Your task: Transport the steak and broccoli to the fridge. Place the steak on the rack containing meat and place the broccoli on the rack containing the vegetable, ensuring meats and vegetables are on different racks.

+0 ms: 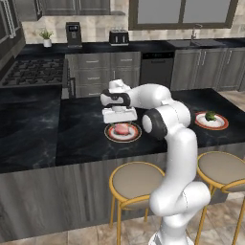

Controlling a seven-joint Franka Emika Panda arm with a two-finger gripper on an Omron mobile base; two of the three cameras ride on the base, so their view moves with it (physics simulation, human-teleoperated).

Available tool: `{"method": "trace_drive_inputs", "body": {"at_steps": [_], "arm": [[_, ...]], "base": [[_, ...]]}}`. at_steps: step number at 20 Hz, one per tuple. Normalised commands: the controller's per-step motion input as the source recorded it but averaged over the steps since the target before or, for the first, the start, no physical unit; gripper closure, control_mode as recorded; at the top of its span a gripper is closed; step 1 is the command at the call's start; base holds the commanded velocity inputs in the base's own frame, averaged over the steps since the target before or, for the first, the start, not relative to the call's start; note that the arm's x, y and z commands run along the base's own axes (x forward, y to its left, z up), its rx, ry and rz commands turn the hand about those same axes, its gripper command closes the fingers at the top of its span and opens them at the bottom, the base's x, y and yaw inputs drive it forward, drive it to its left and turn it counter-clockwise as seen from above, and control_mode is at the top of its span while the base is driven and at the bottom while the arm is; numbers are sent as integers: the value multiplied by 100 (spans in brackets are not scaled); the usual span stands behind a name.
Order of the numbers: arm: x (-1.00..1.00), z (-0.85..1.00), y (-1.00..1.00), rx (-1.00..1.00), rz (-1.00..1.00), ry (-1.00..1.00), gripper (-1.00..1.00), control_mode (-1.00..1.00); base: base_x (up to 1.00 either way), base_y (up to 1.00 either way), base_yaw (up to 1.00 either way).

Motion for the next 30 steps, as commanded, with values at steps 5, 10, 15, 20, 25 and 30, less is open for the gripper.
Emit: {"method": "trace_drive_inputs", "body": {"at_steps": [5, 10, 15, 20, 25, 30], "arm": [[24, -26, 0, -2, 0, 0, -100, -100], [10, -28, 0, -1, 0, 0, -100, -100], [13, -34, 0, 0, 0, 0, -100, -100], [23, -21, 5, -2, 0, 0, -100, -100], [5, 8, 6, 0, 0, -1, -100, -100], [10, 7, 0, -1, 0, -10, -100, -100]], "base": [[0, 0, 0], [0, 0, 0], [0, 0, 0], [0, 0, 0], [0, 0, 0], [0, 0, 0]]}}
